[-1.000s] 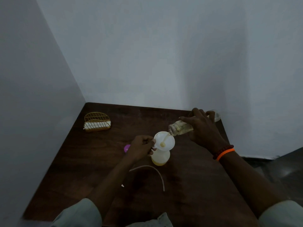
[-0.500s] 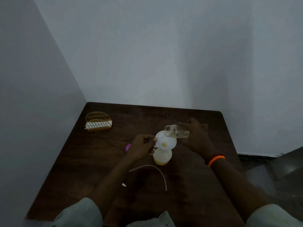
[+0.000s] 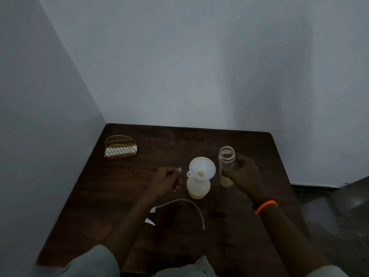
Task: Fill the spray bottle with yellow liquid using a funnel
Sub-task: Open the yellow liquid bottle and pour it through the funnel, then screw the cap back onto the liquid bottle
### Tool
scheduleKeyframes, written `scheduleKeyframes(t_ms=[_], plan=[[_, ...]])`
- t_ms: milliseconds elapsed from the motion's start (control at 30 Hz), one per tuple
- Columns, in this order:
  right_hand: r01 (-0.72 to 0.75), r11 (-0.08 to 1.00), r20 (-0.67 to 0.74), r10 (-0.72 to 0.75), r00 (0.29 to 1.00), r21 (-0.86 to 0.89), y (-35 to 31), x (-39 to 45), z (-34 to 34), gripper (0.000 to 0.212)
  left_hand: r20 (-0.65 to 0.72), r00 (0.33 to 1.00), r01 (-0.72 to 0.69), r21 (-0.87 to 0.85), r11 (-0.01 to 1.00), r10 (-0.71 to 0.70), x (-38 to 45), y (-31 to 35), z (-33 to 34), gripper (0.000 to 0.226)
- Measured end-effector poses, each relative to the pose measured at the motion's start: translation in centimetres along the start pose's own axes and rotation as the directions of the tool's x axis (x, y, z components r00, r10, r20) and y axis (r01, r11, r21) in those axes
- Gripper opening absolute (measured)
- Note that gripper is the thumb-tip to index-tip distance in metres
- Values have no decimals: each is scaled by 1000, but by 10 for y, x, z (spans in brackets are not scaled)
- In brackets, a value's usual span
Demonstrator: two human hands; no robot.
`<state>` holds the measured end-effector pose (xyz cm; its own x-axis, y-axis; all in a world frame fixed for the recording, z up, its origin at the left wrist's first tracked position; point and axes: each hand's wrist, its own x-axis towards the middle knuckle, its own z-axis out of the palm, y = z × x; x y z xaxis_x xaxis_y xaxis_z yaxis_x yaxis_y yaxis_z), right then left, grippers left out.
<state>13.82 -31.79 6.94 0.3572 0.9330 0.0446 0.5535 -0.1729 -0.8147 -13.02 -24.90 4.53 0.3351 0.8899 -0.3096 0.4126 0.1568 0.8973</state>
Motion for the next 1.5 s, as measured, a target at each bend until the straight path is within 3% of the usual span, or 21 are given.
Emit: scheduleKeyframes(t_ms=[100, 167, 267, 367, 467, 633, 700, 833, 900, 967, 1167, 1333, 1500], plan=[[-41, 999, -2, 41, 999, 17, 7, -8, 5, 48, -61, 998, 41, 307, 951, -23, -2, -37, -16, 10], [-61, 998, -1, 61, 998, 23, 11, -11, 9, 51, -75, 996, 80, 453, 888, -52, -10, -59, -27, 15], [-85, 995, -7, 85, 996, 44, 13, -18, 12, 52, 37, 999, -1, 628, 778, -28, -19, -92, -45, 9], [-109, 993, -8, 110, 994, 42, 16, -23, 15, 55, 65, 993, 15, 764, 646, -100, -18, -120, -57, 42], [-130, 990, 7, 130, 992, 56, 18, -28, 16, 63, 106, 988, -13, 778, 628, -111, -21, -124, -58, 47], [-164, 985, 6, 164, 986, 55, 23, -32, 20, 64, 150, 983, -39, 733, 679, -106, -18, -128, -62, 19], [-179, 983, 7, 178, 984, 36, 26, -33, 22, 64, 133, 989, -56, 713, 699, -56, -16, -128, -60, 19], [-178, 984, 19, 178, 984, 31, 23, -34, 23, 49, 48, 995, -98, 699, 708, 90, -1, -130, -54, 38], [-169, 985, 22, 168, 986, 24, 22, -35, 23, 49, 10, 993, -91, 703, 706, 117, 10, -121, -48, 29], [-174, 984, 28, 174, 984, 25, 22, -36, 23, 51, -40, 988, -77, 698, 712, 146, 20, -106, -39, 38], [-175, 984, 30, 174, 984, 44, 21, -39, 21, 52, -63, 995, 2, 769, 639, 73, 41, -101, -18, 69], [-202, 978, 45, 200, 979, 49, 27, -41, 23, 64, -98, 984, -11, 797, 604, 147, 45, -109, -16, 57], [-216, 974, 28, 215, 976, 62, 28, -44, 24, 57, -126, 980, -14, 733, 681, 155, 50, -107, -19, 42]])
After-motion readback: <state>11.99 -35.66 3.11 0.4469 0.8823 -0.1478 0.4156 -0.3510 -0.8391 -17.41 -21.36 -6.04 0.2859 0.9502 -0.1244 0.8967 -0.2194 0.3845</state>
